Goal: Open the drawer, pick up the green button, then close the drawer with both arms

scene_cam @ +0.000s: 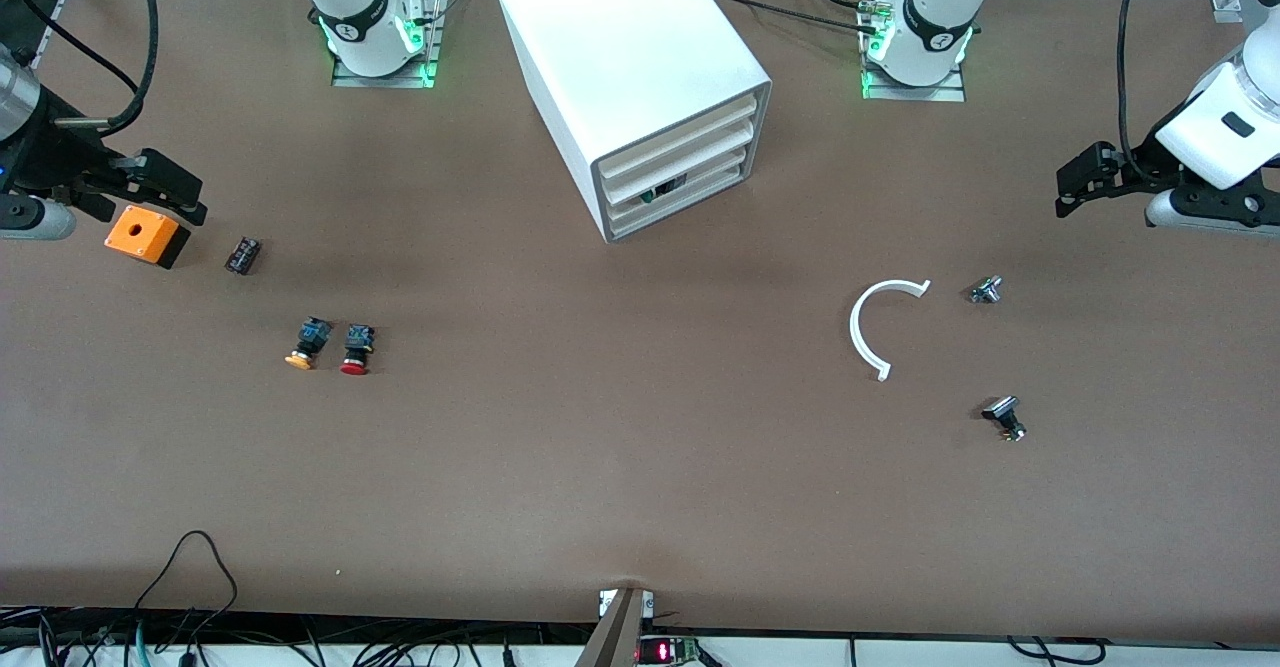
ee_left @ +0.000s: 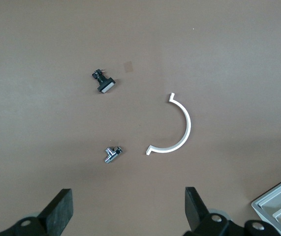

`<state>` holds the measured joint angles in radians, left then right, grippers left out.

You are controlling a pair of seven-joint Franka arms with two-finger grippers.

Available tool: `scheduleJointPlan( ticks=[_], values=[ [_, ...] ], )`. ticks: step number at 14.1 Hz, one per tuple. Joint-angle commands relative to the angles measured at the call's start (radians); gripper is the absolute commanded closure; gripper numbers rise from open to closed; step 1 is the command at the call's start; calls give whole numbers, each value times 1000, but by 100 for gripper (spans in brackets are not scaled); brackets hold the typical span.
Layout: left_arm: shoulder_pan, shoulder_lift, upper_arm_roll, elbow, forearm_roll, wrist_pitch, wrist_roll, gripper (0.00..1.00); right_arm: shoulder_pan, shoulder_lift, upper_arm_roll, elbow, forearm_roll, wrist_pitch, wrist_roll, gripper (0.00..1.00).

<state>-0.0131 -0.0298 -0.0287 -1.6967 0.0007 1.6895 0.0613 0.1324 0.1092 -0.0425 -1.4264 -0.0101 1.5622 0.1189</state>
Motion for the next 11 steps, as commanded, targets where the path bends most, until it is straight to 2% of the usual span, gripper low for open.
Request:
scheduleJointPlan(
  ticks=[1,11],
  values=[
    [-5,-10,3,0,-10,-11,-6,0,-2,-9,3,4,8,-39,-13,0],
    [-8,10,-7,20,-8,-34,-8,0,-11,20,-2,-26,16,-42,-56,0]
  ],
)
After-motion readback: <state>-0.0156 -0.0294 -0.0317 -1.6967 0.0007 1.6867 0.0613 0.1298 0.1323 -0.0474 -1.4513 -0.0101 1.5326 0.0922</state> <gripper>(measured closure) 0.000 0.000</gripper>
